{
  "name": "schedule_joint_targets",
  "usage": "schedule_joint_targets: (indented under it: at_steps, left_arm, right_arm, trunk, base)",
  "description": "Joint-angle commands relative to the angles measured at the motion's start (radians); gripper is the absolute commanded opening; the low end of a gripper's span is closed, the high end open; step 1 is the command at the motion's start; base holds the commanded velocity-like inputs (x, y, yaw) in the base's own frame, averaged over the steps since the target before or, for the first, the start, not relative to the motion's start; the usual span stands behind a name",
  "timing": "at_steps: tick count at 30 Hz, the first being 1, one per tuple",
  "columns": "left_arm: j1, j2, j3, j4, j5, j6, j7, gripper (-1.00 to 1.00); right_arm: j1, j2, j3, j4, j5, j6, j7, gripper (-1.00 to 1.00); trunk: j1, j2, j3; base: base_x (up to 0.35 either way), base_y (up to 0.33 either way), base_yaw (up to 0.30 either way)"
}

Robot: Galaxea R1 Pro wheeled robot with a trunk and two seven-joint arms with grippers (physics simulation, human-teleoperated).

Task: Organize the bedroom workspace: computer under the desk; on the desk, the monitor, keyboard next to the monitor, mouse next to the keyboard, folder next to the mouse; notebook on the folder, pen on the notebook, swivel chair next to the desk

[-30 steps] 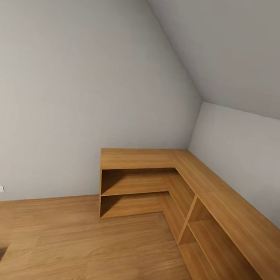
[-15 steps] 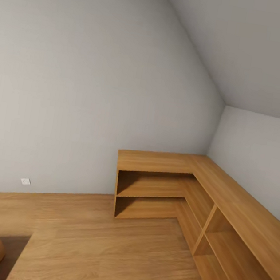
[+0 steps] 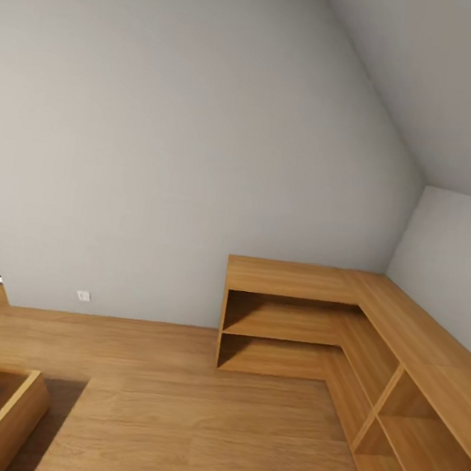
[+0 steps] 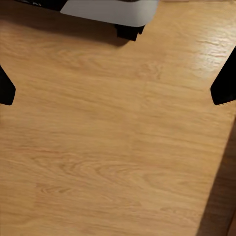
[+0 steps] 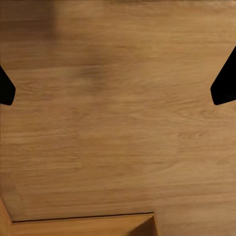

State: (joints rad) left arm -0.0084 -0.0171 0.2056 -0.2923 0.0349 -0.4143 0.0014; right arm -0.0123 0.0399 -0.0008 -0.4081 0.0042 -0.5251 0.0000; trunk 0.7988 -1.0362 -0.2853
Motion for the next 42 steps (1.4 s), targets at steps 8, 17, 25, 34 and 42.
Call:
schedule_joint_targets:
  at_steps: [8, 17, 25, 34, 42]
  left_arm:
    - [-0.001, -0.001, 0.0, 0.001, 0.004, -0.003, 0.0, 1.0]
    - [-0.001, 0.0, 0.0, 0.001, 0.003, -0.003, 0.0, 1.0]
    - [-0.001, 0.0, 0.0, 0.001, 0.003, -0.003, 0.0, 1.0]
    - [-0.001, 0.0, 0.0, 0.001, 0.003, -0.003, 0.0, 1.0]
    - [-0.001, 0.0, 0.0, 0.001, 0.003, -0.003, 0.0, 1.0]
  right_arm:
    - [-0.001, 0.001, -0.001, 0.026, -0.002, -0.003, 0.0, 1.0]
    - [-0.001, 0.002, -0.001, 0.043, -0.001, -0.003, 0.0, 1.0]
    - [-0.001, 0.002, -0.001, 0.044, -0.001, -0.003, 0.0, 1.0]
    - [-0.001, 0.002, 0.0, 0.045, -0.001, -0.003, 0.0, 1.0]
    - [-0.001, 0.002, -0.001, 0.045, -0.001, -0.003, 0.0, 1.0]
  trunk:
    - [0.0, -0.001, -0.005]
    - [0.0, -0.001, -0.011]
    - [0.0, -0.001, -0.017]
    - [0.0, -0.001, -0.024]
    - [0.0, -0.001, -0.03]
  base:
    - [0.0, 0.0, 0.278]
    - [0.0, 0.0, 0.273]
    - [0.0, 0.0, 0.264]
    - [-0.001, 0.0, 0.262]
    - [-0.163, -0.025, 0.262]
